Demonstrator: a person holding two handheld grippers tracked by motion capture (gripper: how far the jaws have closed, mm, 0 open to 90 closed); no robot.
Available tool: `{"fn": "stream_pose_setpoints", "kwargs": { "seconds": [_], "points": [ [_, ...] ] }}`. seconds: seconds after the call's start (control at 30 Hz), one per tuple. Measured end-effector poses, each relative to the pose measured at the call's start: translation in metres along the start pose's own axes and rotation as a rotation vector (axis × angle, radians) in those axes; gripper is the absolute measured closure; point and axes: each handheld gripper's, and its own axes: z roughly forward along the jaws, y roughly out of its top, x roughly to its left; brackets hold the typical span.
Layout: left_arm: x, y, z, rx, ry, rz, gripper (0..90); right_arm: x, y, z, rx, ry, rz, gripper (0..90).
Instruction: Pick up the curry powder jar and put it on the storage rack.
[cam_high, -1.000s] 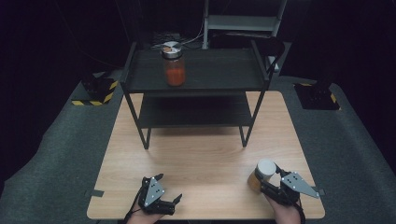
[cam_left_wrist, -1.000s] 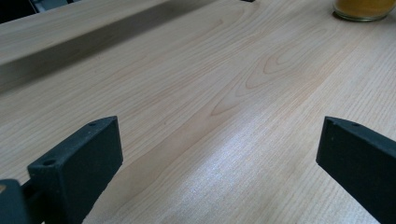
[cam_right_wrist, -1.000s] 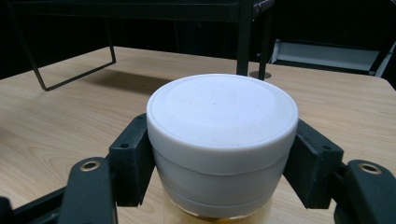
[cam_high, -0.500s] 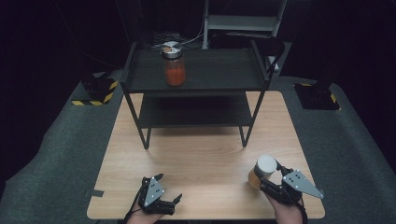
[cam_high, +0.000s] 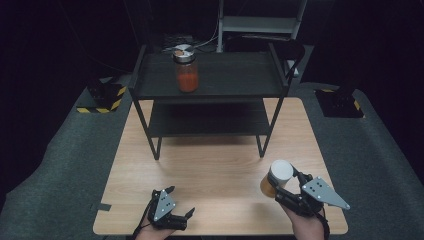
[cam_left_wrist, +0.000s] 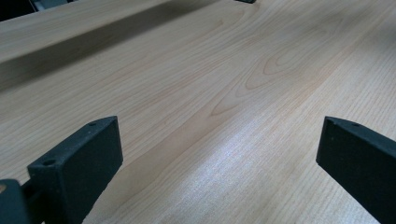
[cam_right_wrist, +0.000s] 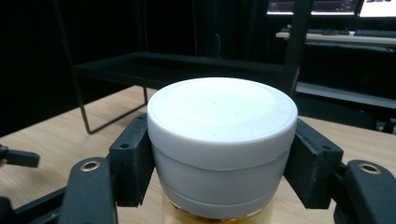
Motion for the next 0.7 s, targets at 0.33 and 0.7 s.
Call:
{"fn": "stream_pose_setpoints", "kwargs": {
  "seconds": [0.33,0.7],
  "points": [
    [0.001,0.0,0.0,0.0,-0.003,-0.003,0.5,0.007,0.023,0.006,-0.017,0.063,0.005,33.1],
    [0.002,0.0,0.0,0.0,-0.007,-0.006,0.6,0.015,0.042,0.015,-0.043,0.093,-0.006,33.2]
  ]
}}
